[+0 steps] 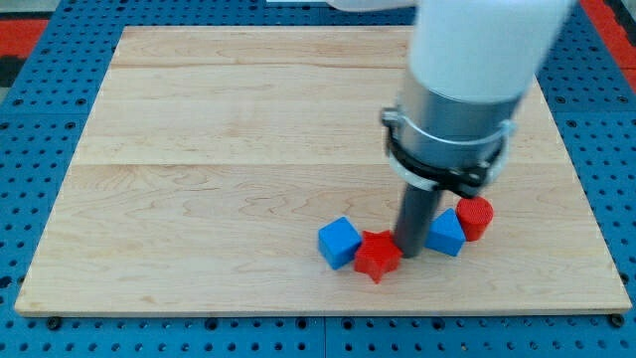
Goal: Place the red star at the top of the blue cube
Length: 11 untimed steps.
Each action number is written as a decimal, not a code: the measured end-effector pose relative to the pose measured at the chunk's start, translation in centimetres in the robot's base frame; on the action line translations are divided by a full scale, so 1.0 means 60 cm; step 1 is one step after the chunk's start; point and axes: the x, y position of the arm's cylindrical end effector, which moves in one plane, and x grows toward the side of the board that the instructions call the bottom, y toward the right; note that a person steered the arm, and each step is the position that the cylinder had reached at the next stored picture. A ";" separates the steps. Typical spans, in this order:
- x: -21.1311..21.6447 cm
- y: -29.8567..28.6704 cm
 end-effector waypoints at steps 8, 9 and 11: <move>-0.002 -0.055; -0.011 -0.009; -0.060 -0.036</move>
